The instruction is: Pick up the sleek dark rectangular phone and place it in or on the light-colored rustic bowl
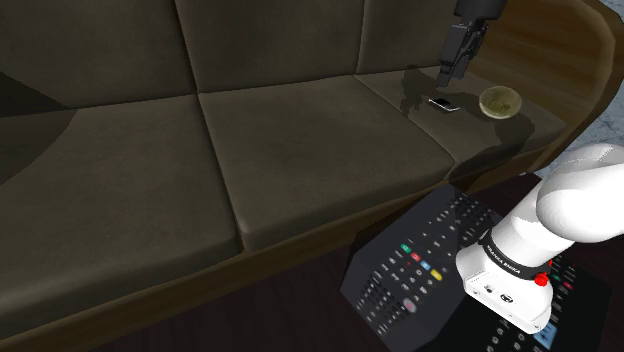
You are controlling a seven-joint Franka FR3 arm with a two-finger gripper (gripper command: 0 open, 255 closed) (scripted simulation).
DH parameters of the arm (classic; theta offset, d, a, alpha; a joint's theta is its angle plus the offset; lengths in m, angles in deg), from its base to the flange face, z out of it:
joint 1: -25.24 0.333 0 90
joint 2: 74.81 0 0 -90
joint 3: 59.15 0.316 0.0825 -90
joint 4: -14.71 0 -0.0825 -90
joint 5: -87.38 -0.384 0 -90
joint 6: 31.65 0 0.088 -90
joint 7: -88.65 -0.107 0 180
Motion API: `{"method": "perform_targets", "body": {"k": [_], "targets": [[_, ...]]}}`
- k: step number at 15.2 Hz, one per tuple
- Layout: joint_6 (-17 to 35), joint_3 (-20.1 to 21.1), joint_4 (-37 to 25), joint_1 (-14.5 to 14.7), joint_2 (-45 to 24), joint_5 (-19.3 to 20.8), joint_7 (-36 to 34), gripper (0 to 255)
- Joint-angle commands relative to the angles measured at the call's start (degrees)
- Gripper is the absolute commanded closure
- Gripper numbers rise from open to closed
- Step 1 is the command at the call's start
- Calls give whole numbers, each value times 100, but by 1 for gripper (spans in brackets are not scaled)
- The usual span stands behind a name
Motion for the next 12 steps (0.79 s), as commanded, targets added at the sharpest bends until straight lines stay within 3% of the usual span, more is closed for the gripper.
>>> {"method": "perform_targets", "body": {"k": [1, 12], "targets": [[0, 0, 0, 0, 0, 0, 0, 0], [1115, -1036, 76, -556, -1068, 708, 1025, 0]]}}
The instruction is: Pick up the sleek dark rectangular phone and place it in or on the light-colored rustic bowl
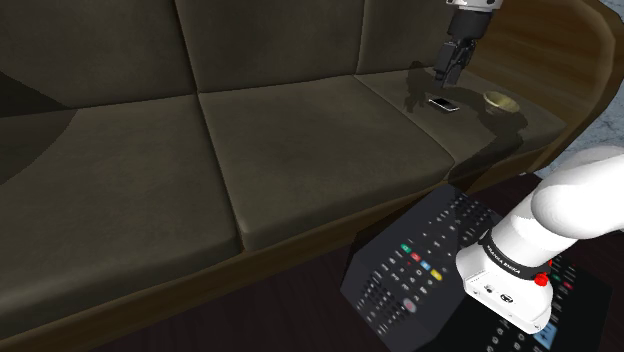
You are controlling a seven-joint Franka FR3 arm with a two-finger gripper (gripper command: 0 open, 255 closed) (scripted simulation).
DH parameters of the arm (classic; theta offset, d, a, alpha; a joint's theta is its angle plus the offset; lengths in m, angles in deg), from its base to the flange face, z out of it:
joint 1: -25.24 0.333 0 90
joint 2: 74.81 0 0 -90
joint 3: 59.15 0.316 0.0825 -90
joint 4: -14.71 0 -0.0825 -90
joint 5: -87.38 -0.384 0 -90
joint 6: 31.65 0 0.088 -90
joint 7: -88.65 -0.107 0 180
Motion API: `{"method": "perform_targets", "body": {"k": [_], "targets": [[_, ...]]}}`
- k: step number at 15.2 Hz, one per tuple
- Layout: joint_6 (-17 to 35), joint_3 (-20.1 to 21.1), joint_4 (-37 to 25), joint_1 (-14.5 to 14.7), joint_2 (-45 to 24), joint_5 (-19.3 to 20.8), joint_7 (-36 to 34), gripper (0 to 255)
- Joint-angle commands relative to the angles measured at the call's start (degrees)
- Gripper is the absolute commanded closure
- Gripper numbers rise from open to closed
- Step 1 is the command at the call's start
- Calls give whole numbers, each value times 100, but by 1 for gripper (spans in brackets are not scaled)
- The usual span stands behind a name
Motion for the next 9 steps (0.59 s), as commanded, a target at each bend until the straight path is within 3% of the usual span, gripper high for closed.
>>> {"method": "perform_targets", "body": {"k": [1, 9], "targets": [[185, -193, -112, -91, -292, 97, 190, 0], [933, -910, -587, -392, -1499, 264, 922, 0]]}}
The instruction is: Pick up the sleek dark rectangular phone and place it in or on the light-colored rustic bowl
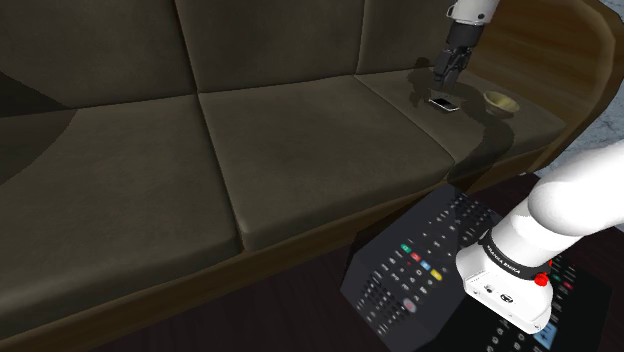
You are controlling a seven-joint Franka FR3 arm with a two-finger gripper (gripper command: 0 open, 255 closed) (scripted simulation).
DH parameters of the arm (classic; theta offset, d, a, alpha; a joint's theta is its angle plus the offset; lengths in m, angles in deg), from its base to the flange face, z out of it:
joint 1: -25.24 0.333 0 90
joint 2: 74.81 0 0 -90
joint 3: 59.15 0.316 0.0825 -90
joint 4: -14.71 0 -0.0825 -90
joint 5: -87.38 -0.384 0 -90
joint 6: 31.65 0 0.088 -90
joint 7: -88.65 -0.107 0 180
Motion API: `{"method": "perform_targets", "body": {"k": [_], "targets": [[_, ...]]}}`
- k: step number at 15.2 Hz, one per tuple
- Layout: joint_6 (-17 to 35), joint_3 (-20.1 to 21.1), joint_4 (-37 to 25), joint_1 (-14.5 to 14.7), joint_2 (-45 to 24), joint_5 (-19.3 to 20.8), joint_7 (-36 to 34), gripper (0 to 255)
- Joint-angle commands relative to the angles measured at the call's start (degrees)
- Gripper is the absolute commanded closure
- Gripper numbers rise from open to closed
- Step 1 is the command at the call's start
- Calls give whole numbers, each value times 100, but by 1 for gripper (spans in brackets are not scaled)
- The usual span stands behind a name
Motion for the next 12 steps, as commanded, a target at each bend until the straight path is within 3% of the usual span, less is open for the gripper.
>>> {"method": "perform_targets", "body": {"k": [1, 12], "targets": [[226, -191, -158, -70, -378, -3, 213, 0], [838, -948, -1534, -504, -2463, -559, 1376, 0]]}}
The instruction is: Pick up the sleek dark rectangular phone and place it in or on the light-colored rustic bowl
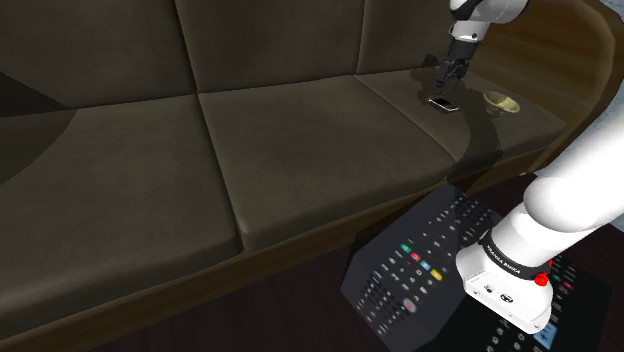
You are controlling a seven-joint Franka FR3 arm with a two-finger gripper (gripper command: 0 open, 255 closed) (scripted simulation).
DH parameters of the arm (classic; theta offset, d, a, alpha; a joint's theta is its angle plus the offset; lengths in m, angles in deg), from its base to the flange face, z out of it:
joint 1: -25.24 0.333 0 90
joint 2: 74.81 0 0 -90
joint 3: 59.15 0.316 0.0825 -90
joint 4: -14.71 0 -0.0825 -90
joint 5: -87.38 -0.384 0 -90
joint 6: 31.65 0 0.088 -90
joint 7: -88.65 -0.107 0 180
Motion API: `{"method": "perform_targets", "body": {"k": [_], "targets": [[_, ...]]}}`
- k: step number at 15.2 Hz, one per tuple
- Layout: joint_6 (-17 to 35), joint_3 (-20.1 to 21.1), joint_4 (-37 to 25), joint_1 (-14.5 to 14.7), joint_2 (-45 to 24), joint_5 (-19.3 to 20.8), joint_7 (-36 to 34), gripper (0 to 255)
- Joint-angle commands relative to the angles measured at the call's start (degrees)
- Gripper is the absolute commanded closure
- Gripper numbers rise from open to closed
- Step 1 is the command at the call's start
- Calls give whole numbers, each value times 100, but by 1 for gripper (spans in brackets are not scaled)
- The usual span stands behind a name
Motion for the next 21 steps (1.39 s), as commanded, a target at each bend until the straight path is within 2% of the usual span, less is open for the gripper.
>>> {"method": "perform_targets", "body": {"k": [1, 9, 16, 21], "targets": [[31, -80, -333, -99, -402, -167, 198, 0], [-34, -198, -1912, -778, -2094, -896, 938, 0], [441, -141, -1586, -794, -2259, -994, 1003, 0], [479, -136, -1562, -796, -2275, -1004, 1010, 0]]}}
